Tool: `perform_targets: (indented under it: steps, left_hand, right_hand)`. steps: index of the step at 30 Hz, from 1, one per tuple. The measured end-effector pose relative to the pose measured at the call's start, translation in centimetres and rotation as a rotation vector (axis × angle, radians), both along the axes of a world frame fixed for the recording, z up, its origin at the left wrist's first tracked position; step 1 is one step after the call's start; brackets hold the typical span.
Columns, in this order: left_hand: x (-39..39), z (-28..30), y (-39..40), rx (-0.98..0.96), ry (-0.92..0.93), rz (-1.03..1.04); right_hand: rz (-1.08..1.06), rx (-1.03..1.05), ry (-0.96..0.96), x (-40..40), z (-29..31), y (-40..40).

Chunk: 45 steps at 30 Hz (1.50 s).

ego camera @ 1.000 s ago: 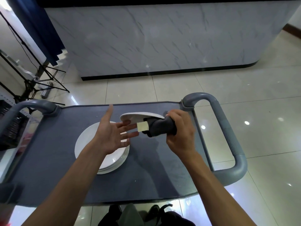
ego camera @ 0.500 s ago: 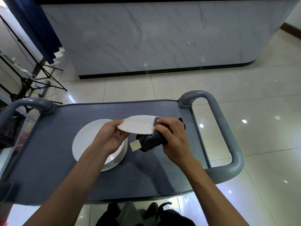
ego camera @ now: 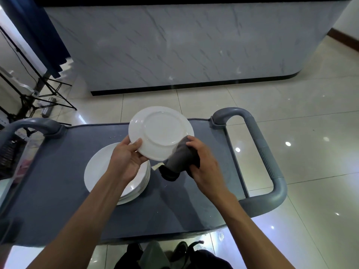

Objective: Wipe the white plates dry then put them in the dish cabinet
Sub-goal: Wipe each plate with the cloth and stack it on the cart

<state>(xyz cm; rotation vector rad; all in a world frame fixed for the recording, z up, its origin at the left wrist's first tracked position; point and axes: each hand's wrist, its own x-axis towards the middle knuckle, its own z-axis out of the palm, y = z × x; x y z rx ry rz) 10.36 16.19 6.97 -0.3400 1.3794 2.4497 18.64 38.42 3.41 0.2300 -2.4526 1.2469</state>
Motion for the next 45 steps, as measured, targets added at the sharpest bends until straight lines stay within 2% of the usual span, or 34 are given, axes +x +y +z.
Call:
perform_targets:
  steps: [4, 7, 15, 20, 28, 38, 41, 45]
  left_hand:
    - [0.7, 0.0, 0.2, -0.074, 0.035, -0.040]
    - [1.3, -0.1, 0.7, -0.115, 0.063, -0.055]
    - [1.4, -0.2, 0.5, -0.164, 0.092, 0.003]
    - [1.7, -0.3, 0.2, -0.181, 0.132, -0.041]
    - [2.4, 0.1, 0.3, -0.253, 0.214, -0.116]
    - [3.0, 0.6, 0.9, -0.342, 0.254, -0.185]
    - [3.1, 0.0, 1.0, -0.373, 0.256, -0.163]
    - [3.3, -0.5, 0.6, -0.324, 0.230, -0.142]
  right_hand:
    - [-0.158, -0.107, 0.000, -0.4, 0.3, -1.4]
    - [-0.225, -0.086, -0.030, -1.1, 0.4, -2.9]
    - [-0.109, 0.266, 0.076, 0.0, -2.3, -4.4]
    - [-0.148, 0.190, 0.012, -0.1, -2.2, -5.1]
    - [-0.245, -0.050, -0.075, -2.4, -0.1, -5.3]
    - [-0.160, 0.069, 0.036, -5.0, 4.0, -6.8]
    - [-0.144, 0.103, 0.016, -5.9, 4.7, -7.2]
    - [-0.160, 0.042, -0.048, -7.1, 5.1, -6.6]
